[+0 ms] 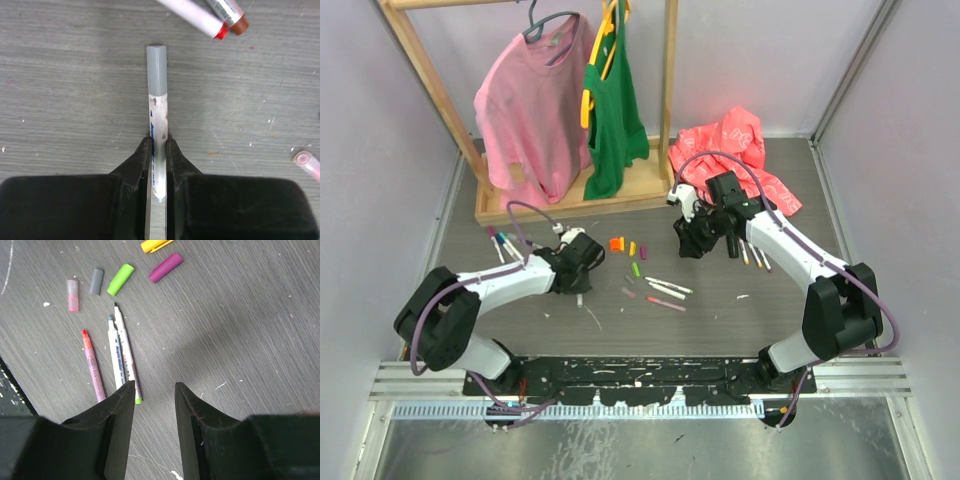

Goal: Open the pen caps
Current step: Pick up the pen from the center of the board.

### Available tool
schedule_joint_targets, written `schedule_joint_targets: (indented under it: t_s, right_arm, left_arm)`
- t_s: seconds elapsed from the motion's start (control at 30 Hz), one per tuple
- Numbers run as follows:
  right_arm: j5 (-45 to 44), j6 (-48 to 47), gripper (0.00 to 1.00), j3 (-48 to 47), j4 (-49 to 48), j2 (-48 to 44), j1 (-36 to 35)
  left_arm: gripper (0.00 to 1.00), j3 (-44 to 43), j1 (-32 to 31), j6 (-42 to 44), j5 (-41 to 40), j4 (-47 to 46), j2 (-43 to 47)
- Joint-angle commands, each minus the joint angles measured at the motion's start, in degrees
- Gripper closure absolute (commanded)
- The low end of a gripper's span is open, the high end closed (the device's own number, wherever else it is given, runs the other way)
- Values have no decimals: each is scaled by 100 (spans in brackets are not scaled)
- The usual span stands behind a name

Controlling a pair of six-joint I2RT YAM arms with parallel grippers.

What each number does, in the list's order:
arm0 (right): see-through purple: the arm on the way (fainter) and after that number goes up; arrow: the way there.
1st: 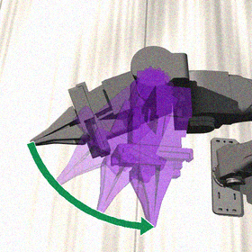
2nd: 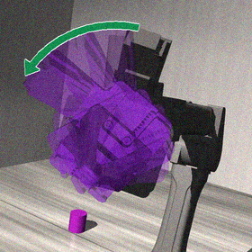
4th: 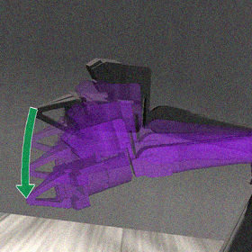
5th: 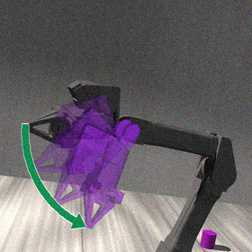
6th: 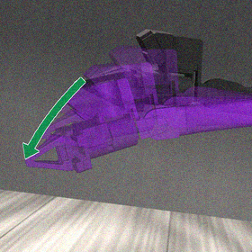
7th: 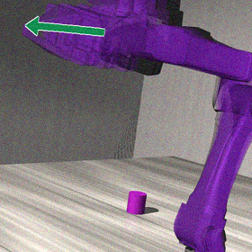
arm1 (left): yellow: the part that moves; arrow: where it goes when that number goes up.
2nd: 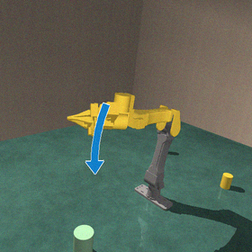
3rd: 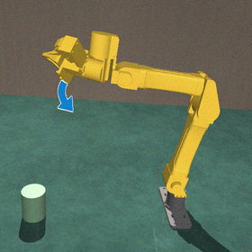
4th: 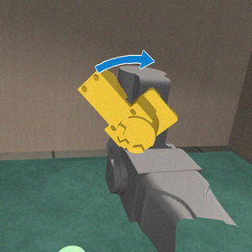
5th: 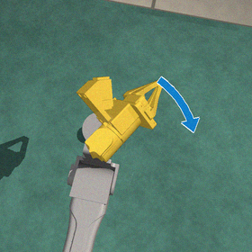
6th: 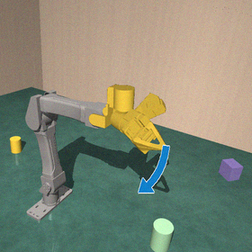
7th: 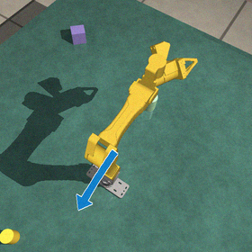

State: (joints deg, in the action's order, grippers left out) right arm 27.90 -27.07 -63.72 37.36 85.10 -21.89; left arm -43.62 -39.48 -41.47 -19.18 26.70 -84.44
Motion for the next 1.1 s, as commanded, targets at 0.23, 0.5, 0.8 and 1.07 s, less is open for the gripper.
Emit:
schedule_joint_targets:
  t_s: [0.23, 0.5, 0.8, 1.07]
  right_arm:
    - [1246, 43, 57, 50, -141, -520, 22]
    - [3001, 668, 57, 129, -541, -637, 174]
    - [5074, 3475, 48, 1098, -3450, -775, 763]
    - [5062, 4838, 30, 1663, -5247, -1256, 746]
  left_arm:
    - [100, 615, 36, 60, 1153, -555, 2119]
    - [100, 1517, 34, -586, 2767, -3839, 3137]
    - [100, 1540, -260, -1189, 2410, -6971, 2368]
    - [100, 1325, -1537, -24, 388, -8094, 1904]
